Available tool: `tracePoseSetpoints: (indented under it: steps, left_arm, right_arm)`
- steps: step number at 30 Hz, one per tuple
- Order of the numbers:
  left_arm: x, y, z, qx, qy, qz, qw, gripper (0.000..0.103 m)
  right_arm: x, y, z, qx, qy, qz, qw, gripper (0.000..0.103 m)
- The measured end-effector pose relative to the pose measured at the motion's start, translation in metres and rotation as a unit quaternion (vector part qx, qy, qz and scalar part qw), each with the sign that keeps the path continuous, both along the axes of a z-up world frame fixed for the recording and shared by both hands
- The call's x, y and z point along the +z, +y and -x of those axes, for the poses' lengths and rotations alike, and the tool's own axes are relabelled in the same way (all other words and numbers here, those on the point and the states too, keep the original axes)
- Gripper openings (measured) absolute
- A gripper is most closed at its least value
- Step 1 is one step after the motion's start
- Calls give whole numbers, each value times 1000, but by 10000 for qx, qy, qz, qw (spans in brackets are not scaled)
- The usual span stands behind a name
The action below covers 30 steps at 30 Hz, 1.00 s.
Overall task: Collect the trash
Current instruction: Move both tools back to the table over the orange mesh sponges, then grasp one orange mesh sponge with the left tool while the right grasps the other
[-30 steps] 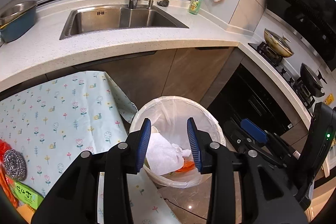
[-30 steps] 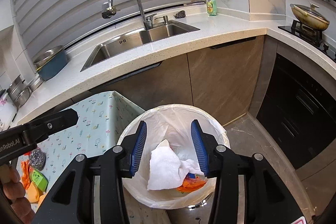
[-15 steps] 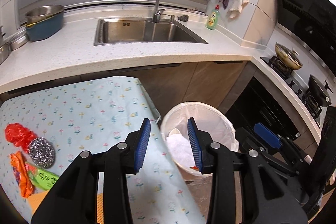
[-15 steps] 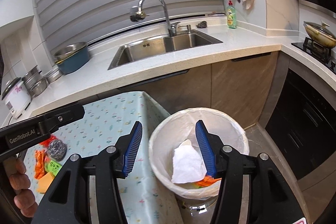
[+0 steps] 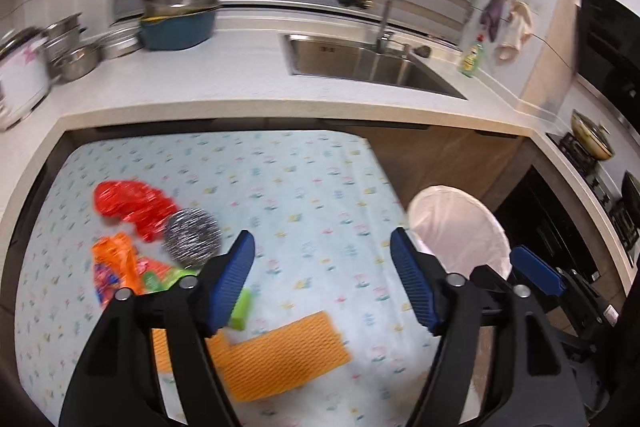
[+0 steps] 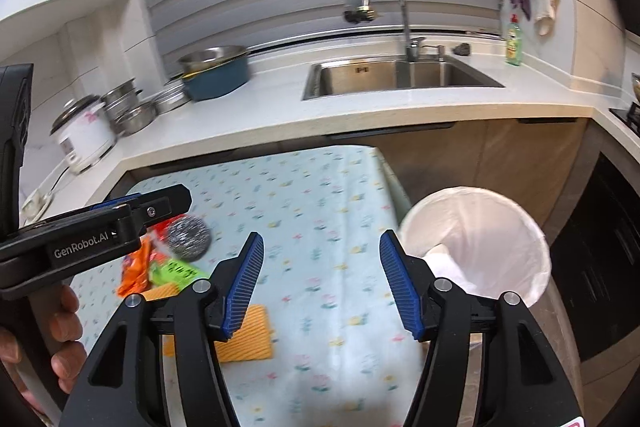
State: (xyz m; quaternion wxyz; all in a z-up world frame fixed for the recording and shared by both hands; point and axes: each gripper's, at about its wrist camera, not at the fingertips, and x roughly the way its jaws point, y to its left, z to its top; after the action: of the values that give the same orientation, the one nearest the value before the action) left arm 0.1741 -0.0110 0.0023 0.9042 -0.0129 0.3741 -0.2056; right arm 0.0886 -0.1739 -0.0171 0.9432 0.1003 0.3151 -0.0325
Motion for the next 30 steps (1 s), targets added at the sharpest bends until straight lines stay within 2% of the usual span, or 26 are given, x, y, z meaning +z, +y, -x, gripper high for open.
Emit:
tracePoseSetpoints:
  steps: [7, 11, 13, 18, 26, 30]
  left_arm:
    - [-25, 84, 7, 598, 198, -236, 9977, 72]
    - [-44, 119, 17, 741, 225, -498, 9957, 80]
    - [-55, 132, 23, 666, 287, -602, 9955, 84]
    - [-87, 153, 33, 404, 357, -983, 9937, 84]
    - [-130, 143, 46, -207, 225, -1717, 9847, 84]
    - [-138, 135, 39, -382, 124, -1827, 9824, 84]
  right_arm:
    - [-20, 60, -1, 390, 256, -113, 9988, 60]
    - [-43, 87, -1, 506, 521, -122, 9973, 60]
    - [-58, 100, 2, 589, 696, -178, 9957, 60]
    - [-91, 131, 8, 753, 1064, -25, 9915, 60]
    - [-121, 167, 2, 945, 1315, 489, 9856, 60]
    - [-130, 175, -8, 976, 1347, 949, 9815, 60]
